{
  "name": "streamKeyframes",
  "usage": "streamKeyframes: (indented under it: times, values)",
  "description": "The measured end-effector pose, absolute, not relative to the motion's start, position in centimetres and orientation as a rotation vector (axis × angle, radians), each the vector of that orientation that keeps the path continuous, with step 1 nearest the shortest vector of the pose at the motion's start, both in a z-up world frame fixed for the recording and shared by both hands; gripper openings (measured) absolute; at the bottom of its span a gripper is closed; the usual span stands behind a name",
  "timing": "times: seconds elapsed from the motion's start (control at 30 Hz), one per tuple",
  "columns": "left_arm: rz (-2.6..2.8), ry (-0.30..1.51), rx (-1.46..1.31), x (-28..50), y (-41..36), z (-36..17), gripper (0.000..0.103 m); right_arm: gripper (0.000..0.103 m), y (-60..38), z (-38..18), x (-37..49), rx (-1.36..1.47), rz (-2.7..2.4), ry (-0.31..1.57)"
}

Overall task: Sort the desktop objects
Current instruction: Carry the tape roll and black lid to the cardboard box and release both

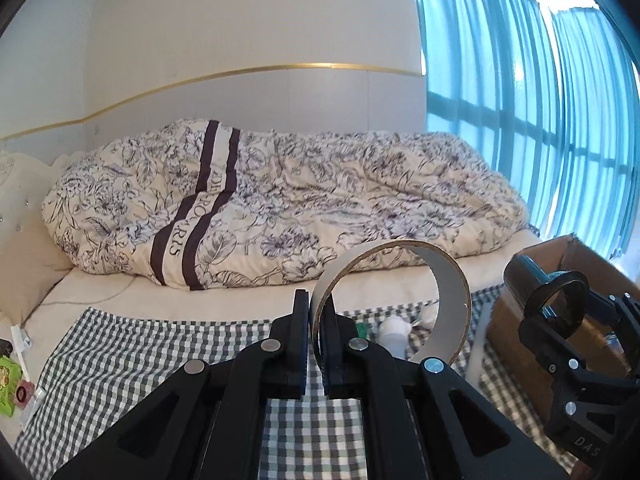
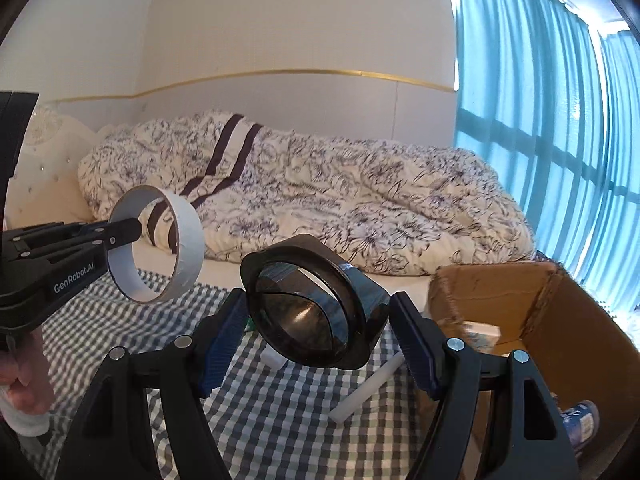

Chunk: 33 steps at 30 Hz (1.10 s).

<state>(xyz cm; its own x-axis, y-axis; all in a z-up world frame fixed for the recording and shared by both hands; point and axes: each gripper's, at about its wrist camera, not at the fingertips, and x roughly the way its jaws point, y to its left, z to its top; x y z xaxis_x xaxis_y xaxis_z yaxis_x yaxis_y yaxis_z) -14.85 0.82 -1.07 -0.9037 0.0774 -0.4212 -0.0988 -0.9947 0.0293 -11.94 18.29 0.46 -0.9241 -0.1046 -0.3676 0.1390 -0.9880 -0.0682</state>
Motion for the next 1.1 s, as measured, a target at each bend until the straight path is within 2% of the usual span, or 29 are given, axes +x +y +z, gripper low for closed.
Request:
streamKeyframes:
  times: [0.6,1.1]
  values:
    - [2.835,0.131,-0.498,-11.3,9.6,3.9,0.005,0.072,26.9,5.1,-6.0,0.475,-3.14,0.072]
    - [2.641,0.2,-0.521,-10.4,21.1,3.2,0.005,0.072,36.6,6.1,-2.5,0.547,-3.291,-0.008]
